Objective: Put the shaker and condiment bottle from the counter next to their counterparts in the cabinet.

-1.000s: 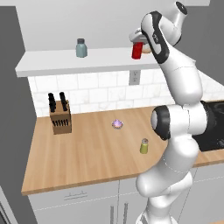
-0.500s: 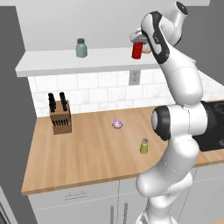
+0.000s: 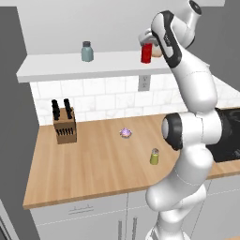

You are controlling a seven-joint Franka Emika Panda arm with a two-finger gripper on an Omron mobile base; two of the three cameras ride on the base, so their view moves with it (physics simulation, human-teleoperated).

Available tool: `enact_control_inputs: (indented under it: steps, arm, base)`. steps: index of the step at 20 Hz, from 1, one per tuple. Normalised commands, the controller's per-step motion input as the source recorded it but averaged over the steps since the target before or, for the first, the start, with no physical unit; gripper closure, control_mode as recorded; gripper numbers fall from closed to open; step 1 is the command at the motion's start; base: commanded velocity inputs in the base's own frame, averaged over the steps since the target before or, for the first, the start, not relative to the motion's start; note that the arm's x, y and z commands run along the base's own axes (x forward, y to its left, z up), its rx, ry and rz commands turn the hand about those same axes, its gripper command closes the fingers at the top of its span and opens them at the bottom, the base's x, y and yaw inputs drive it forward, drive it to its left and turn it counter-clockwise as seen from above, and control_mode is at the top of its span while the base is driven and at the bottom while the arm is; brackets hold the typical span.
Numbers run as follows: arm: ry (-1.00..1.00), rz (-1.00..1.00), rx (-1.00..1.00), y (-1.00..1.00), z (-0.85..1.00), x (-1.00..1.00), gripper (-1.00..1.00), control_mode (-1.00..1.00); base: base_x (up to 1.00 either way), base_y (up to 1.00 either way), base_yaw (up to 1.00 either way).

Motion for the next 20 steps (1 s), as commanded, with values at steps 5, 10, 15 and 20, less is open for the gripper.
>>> enact_control_inputs:
  steps: [5,10,15,20]
  arm:
    - [0.0,0.01,0.0,0.0,0.34,-0.19,-1.0,-1.0]
    - [0.0,0.0,0.0,0.01,-0.07,-0.84,-1.0,-1.0]
    - [0.0,0.0,0.0,0.09,-0.26,-0.94,-1.0,-1.0]
    - [0.0,0.0,0.0,0.1,-0.13,-0.39,-1.0,-1.0]
  base:
    - [0.0,0.0,0.0]
    - [0.0,0.0,0.0]
    - [0.0,0.0,0.0]
    - [0.0,0.0,0.0]
